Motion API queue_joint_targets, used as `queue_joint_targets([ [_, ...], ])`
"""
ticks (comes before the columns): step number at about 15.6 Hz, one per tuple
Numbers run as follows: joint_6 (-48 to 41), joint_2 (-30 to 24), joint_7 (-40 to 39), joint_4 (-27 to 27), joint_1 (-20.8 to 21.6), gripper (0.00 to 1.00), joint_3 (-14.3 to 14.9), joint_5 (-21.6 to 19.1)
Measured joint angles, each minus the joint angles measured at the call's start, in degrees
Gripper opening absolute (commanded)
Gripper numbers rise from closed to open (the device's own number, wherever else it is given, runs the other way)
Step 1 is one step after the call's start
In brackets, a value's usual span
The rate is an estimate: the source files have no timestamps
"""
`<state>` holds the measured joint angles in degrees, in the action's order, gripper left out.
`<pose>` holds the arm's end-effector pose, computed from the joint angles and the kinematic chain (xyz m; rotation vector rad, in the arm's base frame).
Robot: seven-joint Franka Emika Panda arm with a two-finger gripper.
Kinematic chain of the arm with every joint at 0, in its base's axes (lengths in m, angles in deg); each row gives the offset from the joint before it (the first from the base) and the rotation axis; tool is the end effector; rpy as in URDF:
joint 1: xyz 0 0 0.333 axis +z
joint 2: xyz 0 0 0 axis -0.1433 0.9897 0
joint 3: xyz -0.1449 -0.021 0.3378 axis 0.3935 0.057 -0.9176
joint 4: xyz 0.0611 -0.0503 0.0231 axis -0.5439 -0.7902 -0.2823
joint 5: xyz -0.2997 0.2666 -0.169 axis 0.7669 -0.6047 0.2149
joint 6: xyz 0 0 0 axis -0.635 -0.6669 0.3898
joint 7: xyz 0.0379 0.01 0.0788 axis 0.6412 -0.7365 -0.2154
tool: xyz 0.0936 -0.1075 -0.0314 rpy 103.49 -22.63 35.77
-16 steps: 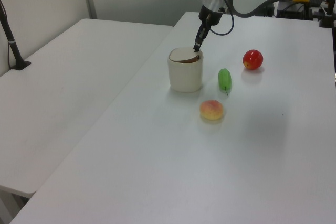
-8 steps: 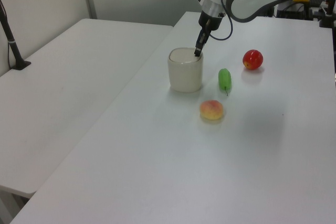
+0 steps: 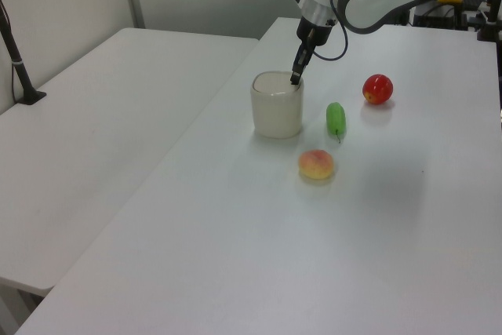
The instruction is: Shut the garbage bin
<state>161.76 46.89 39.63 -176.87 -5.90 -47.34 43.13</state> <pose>0.7770 0.0544 0.4310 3.0579 0.2505 0.5525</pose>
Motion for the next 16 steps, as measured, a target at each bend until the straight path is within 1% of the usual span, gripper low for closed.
queue_joint_targets([
  [9, 0.0, -0.1, -0.1, 0.2, 0.0, 0.0, 0.0, 0.0],
  [12, -0.3, -0.9, 0.3, 1.2, 0.1, 0.0, 0.0, 0.0],
  [13, -1.6, -1.7, 1.0, 1.7, 0.1, 0.0, 0.0, 0.0],
  [16, -9.5, -4.8, 3.0, 2.9, 0.3, 0.0, 0.0, 0.0],
])
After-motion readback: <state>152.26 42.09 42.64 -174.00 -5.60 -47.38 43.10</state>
